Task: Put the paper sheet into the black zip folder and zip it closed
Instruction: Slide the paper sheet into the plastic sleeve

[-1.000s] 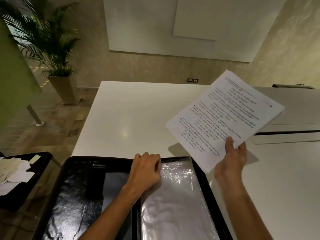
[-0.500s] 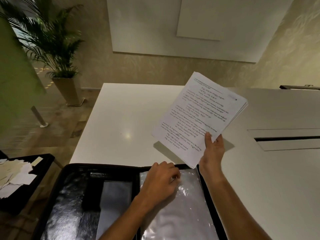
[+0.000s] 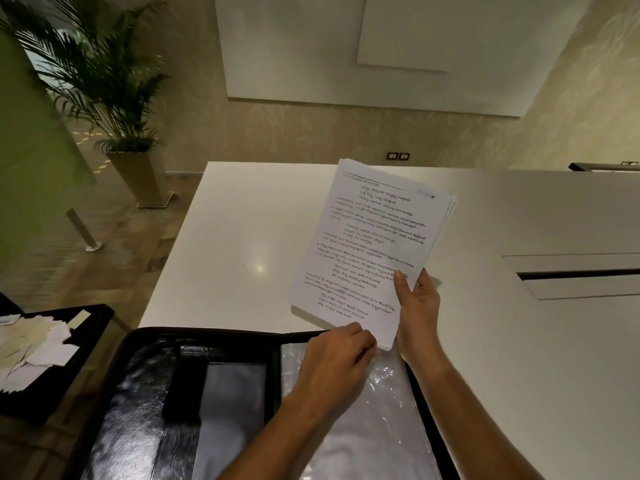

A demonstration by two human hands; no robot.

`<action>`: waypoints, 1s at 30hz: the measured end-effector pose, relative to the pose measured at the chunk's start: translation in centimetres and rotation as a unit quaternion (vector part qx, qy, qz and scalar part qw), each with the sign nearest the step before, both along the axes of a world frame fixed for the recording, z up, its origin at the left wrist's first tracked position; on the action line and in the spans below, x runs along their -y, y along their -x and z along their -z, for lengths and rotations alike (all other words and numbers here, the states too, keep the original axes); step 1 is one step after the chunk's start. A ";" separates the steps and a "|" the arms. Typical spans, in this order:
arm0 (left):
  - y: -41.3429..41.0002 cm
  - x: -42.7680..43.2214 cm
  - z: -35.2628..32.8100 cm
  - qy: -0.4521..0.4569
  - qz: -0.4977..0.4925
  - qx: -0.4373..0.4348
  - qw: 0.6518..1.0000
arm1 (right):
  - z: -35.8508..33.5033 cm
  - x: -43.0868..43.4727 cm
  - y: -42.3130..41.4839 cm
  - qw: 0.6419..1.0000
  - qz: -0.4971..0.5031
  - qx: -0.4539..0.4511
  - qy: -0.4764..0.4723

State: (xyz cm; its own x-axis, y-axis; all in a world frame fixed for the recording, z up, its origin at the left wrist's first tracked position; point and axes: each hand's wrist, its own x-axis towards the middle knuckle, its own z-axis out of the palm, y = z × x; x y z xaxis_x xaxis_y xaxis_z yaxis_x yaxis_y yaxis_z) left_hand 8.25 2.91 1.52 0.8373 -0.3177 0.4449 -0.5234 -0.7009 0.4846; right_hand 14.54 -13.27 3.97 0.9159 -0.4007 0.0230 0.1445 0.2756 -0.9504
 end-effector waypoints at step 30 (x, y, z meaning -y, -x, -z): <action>0.6 -7.8 1.3 -0.037 -0.204 -0.130 0.970 | -0.8 1.1 1.1 0.989 -0.125 0.013 0.083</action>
